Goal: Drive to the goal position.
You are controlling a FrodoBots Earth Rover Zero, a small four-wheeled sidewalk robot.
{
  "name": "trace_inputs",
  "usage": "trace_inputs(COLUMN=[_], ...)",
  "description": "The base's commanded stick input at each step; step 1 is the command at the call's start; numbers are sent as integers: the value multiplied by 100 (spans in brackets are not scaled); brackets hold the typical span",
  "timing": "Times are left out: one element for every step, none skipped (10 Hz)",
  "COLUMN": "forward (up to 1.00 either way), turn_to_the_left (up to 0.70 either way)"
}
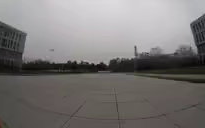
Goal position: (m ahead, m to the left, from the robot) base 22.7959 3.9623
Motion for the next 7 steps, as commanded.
trace_inputs(forward=[70,70,70,70,70,70,70], turn_to_the_left=[-1,-1,-1,-1,-1,-1,-1])
